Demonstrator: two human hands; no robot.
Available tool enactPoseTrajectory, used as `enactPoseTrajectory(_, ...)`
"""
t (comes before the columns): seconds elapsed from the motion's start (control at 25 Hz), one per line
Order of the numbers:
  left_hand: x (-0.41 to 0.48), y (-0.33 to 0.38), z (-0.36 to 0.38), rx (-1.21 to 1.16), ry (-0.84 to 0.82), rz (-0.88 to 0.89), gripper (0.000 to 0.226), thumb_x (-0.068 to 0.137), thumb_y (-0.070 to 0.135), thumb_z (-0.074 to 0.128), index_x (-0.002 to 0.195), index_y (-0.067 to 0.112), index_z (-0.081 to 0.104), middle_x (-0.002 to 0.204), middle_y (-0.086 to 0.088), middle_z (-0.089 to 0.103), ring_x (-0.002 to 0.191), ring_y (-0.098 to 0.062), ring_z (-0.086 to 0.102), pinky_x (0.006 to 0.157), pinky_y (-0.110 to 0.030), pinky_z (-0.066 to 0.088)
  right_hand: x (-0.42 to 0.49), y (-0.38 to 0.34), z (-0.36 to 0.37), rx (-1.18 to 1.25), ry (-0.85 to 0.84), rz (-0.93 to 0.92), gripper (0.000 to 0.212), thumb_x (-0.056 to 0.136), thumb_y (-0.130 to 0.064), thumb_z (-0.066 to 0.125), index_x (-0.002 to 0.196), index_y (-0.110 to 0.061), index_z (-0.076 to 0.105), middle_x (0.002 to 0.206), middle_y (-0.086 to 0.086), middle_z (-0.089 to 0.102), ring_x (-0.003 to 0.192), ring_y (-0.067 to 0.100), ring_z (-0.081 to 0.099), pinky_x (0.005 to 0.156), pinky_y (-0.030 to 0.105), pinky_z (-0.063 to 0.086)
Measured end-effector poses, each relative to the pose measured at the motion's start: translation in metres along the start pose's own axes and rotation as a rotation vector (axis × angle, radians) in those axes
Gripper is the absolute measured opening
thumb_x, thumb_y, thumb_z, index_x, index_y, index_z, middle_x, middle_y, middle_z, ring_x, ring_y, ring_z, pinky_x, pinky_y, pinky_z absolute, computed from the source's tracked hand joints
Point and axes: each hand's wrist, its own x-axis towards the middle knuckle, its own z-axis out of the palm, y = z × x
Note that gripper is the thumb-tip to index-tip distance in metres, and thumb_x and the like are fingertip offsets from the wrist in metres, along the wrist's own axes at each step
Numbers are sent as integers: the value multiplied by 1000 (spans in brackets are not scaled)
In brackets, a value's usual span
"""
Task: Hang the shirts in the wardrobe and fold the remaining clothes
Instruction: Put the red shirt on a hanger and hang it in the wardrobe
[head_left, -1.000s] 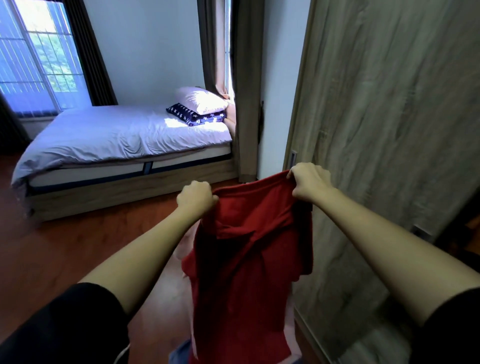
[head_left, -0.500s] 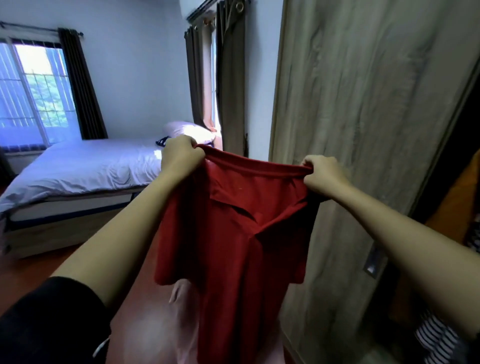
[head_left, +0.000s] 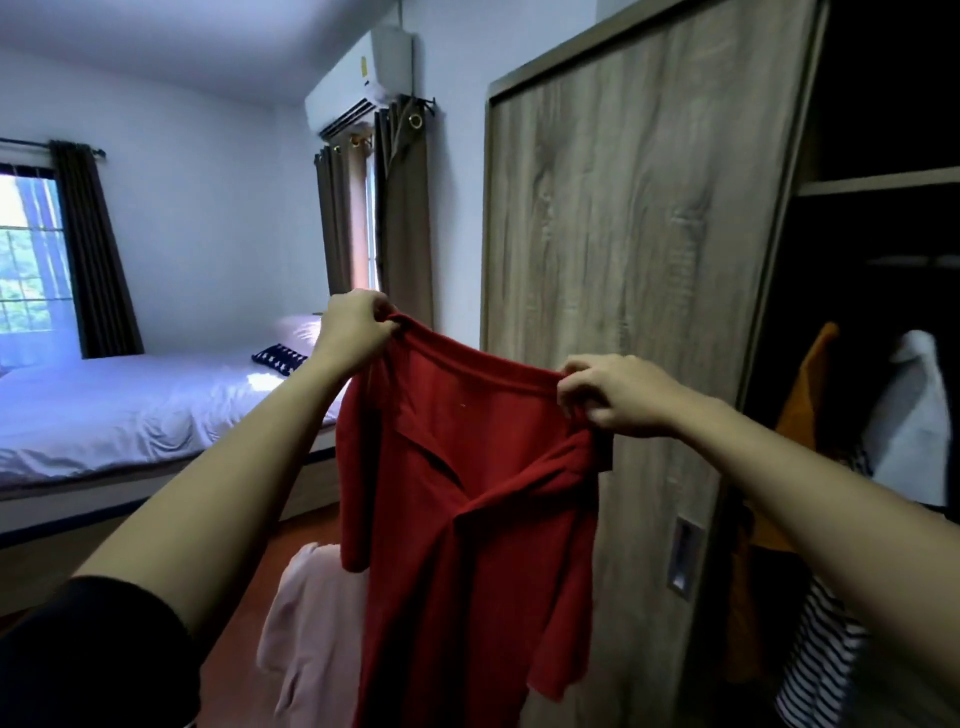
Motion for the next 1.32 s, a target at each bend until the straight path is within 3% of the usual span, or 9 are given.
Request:
enactPoseTrajectory(0.08, 1, 13, 1, 36, -6, 81, 21, 80, 5, 61, 98, 8, 72, 100, -16, 71, 100, -32, 63, 82, -34, 46, 0, 3, -12, -150, -12, 243, 39, 77, -17, 56, 108, -38, 65, 121, -6, 60, 108, 25, 59, 78, 30, 45)
enactPoseTrajectory(0.2, 2, 36, 1, 96, -1, 241, 31, 78, -3, 54, 100, 10, 71, 103, -16, 69, 101, -36, 60, 78, -36, 46, 2, 19, -30, 35, 35, 592, 23, 73, -17, 61, 87, -31, 72, 107, 1, 69, 102, 27, 63, 86, 31, 51)
enactPoseTrajectory(0.4, 0, 44, 24, 373, 6, 232, 28, 79, -3, 46, 104, 4, 59, 98, -28, 58, 92, -47, 55, 66, -42, 38, -1, 20, -44, 85, 234, 722, 26, 77, -16, 52, 92, -18, 73, 105, 8, 69, 103, 31, 61, 87, 33, 52)
enactPoseTrajectory(0.64, -3, 69, 56, 165, -37, 373, 26, 83, -5, 46, 106, 1, 57, 99, -28, 61, 93, -45, 55, 70, -44, 39, -37, 23, -62, -79, 287, 852, 30, 81, -10, 60, 99, -30, 73, 115, 6, 63, 115, 30, 53, 82, 35, 48)
enactPoseTrajectory(0.76, 2, 94, 73, 109, -189, 416, 31, 81, 0, 54, 106, 9, 69, 104, -21, 67, 101, -41, 57, 79, -41, 46, -62, 37, -62, 5, 322, 918, 29, 80, -6, 56, 85, -28, 75, 109, 5, 68, 107, 28, 59, 84, 33, 50)
enactPoseTrajectory(0.92, 4, 126, 109, -169, -134, 525, 29, 83, 19, 46, 87, 2, 69, 88, -23, 69, 88, -39, 63, 73, -37, 43, -105, 55, -57, 69, 259, 951, 42, 75, 1, 49, 92, -26, 75, 109, 8, 69, 95, 24, 64, 82, 27, 51)
enactPoseTrajectory(1.04, -18, 145, 146, -398, -256, 840, 44, 76, 40, 32, 72, 2, 55, 68, -16, 57, 67, -30, 57, 60, -29, 26, -150, 67, -52, 89, 258, 1054, 36, 73, -5, 52, 88, -27, 77, 92, 8, 70, 64, 18, 60, 55, 22, 46)
enactPoseTrajectory(1.2, -42, 173, 194, -467, -548, 1094, 45, 72, 61, 57, 83, 19, 46, 75, 14, 42, 65, -1, 46, 61, -12, 33, -207, 87, -43, 24, 251, 1165, 13, 75, -22, 63, 77, -24, 75, 82, 1, 74, 77, 17, 66, 72, 22, 48)
enactPoseTrajectory(1.32, -46, 203, 207, -553, -667, 1130, 36, 72, 68, 54, 87, 35, 52, 72, 24, 49, 73, 14, 51, 63, -4, 36, -238, 107, -36, -3, 208, 1067, 12, 77, -18, 62, 83, -27, 68, 87, -3, 70, 79, 18, 63, 77, 26, 47)
